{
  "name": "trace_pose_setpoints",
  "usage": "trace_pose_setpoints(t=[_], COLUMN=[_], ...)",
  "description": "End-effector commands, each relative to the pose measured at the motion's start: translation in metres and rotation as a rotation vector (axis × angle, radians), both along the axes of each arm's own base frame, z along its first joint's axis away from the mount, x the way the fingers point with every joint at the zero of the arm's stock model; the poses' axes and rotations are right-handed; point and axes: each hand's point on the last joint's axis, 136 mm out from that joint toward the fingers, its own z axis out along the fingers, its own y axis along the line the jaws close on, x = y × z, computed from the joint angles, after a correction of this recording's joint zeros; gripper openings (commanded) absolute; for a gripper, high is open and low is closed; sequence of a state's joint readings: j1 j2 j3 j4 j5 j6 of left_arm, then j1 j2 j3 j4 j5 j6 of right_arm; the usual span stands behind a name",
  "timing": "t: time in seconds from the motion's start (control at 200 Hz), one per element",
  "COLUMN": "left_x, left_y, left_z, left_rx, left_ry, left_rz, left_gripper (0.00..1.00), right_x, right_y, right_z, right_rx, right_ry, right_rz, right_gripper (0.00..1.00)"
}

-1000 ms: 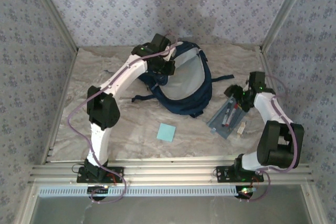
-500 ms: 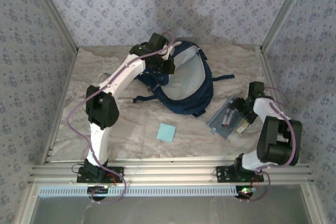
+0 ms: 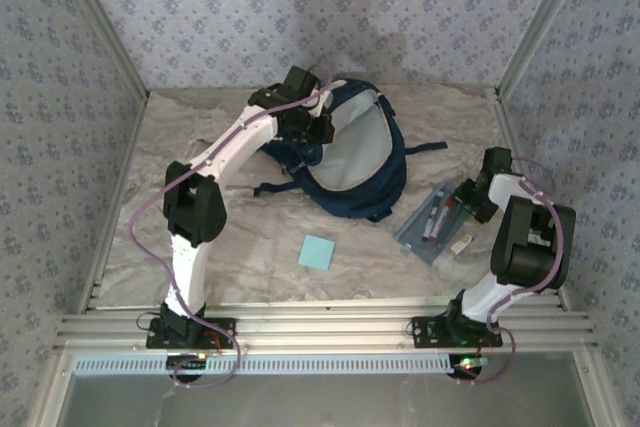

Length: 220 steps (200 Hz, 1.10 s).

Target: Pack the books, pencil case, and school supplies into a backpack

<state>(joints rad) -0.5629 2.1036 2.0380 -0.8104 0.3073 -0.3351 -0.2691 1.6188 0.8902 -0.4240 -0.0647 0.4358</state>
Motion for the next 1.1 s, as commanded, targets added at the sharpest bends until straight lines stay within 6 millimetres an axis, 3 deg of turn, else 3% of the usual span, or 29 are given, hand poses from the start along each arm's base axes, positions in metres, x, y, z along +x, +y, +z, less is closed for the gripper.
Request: trace_pose_setpoints(t=[0.0, 0.125, 0.265, 0.445, 0.575, 0.78, 1.024, 1.044, 1.094], left_x=[0.005, 0.004, 0.003, 0.004, 0.006, 0.009, 0.013, 0.013, 0.013], left_y=[-0.009, -0.007, -0.006, -0.001, 0.002, 0.002, -0.002, -0.002, -0.002], left_z=[0.066, 0.068, 0.07, 0.073, 0.072, 0.067, 0.069, 0.068, 0.069], left_rx=[-0.143, -0.146, -0.15, -0.151, -0.152, -0.153, -0.161, -0.161, -0.162], left_ry=[-0.136, -0.139, -0.141, -0.151, -0.149, -0.136, -0.144, -0.144, -0.147], left_rz=[-0.021, -0.017, -0.017, -0.004, 0.005, 0.01, -0.001, -0.002, -0.004], left_gripper=[0.0, 0.0, 0.0, 0.0, 0.0, 0.0, 0.0, 0.0, 0.0], right_x=[0.011, 0.013, 0.016, 0.028, 0.041, 0.056, 0.051, 0.053, 0.051], right_y=[-0.004, -0.001, 0.006, 0.006, 0.011, 0.034, 0.073, 0.075, 0.084], right_z=[-0.001, -0.011, -0.018, -0.001, 0.032, 0.105, 0.163, 0.177, 0.192], right_rx=[-0.002, 0.002, 0.041, 0.015, 0.024, 0.024, -0.008, -0.014, -0.015], right_ry=[-0.013, 0.01, 0.019, -0.036, -0.116, -0.267, -0.342, -0.366, -0.389], right_rz=[0.006, 0.017, 0.028, 0.045, 0.072, 0.14, 0.243, 0.248, 0.269], right_gripper=[0.55, 0.52, 0.27, 0.0, 0.0, 0.0, 0.0, 0.0, 0.0])
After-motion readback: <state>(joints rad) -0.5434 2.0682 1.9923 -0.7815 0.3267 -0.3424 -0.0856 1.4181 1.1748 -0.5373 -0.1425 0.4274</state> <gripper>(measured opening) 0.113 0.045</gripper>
